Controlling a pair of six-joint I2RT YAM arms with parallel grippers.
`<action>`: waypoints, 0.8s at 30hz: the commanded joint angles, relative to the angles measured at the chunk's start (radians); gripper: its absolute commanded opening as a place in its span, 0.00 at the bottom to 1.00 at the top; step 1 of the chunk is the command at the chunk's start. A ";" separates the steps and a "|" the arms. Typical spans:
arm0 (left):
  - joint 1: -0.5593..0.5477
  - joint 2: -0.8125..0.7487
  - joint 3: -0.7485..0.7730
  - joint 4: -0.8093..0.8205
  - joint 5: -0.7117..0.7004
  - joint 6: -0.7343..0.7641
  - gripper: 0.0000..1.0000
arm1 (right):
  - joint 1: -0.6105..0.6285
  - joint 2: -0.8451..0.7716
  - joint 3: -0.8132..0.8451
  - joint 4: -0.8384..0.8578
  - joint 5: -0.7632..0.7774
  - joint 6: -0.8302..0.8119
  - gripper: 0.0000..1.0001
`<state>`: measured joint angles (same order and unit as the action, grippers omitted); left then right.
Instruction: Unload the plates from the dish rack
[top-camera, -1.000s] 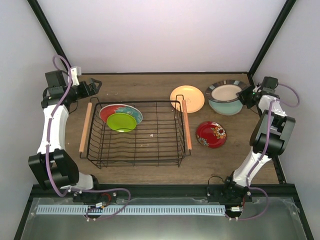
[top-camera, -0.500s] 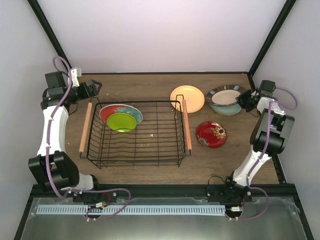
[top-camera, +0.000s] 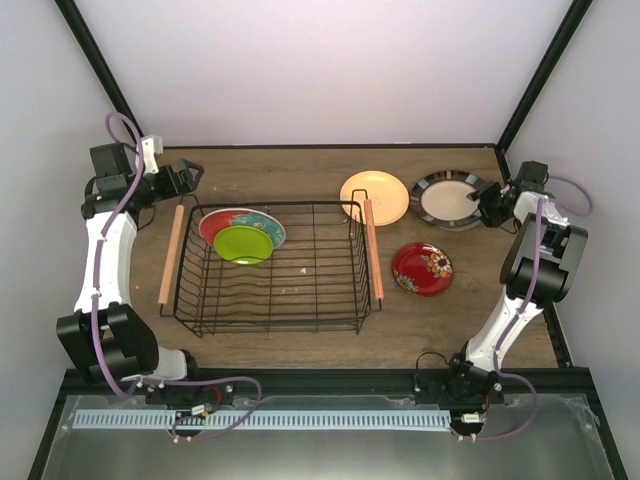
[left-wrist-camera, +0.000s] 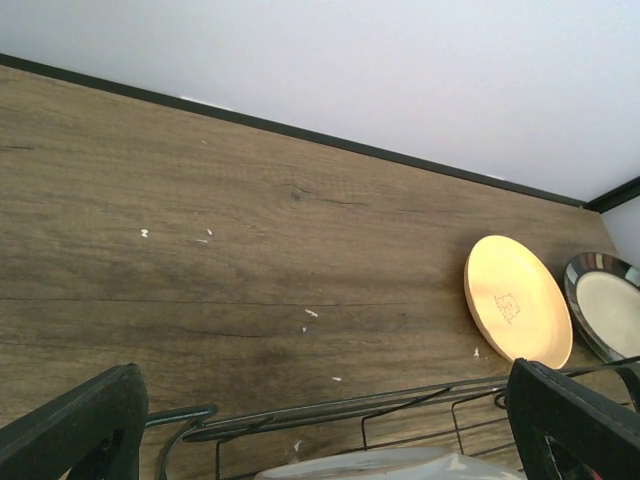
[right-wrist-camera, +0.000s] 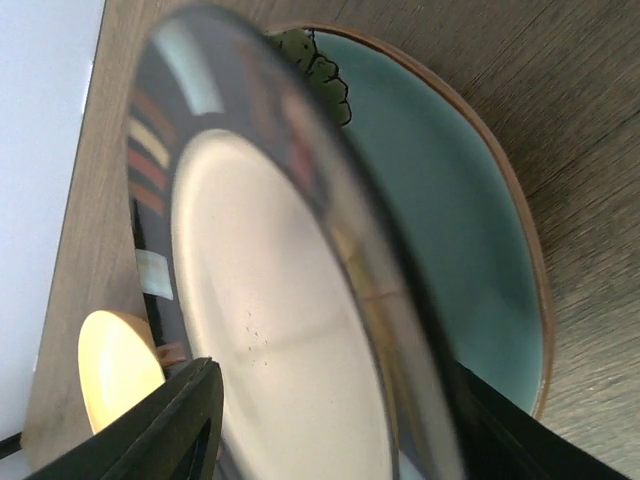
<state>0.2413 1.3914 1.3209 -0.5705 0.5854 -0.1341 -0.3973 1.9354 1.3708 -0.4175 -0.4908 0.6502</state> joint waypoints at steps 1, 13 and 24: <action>-0.005 -0.011 -0.002 0.005 0.012 0.001 1.00 | -0.005 0.012 0.093 -0.072 0.028 -0.055 0.57; -0.005 -0.008 -0.015 0.016 0.022 -0.003 1.00 | -0.005 0.056 0.137 -0.125 0.115 -0.098 0.60; -0.005 -0.025 -0.036 0.022 0.011 -0.007 1.00 | -0.005 0.123 0.186 -0.215 0.263 -0.170 0.62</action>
<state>0.2413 1.3899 1.3037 -0.5690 0.5911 -0.1349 -0.3973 2.0510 1.5036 -0.5926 -0.3069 0.5301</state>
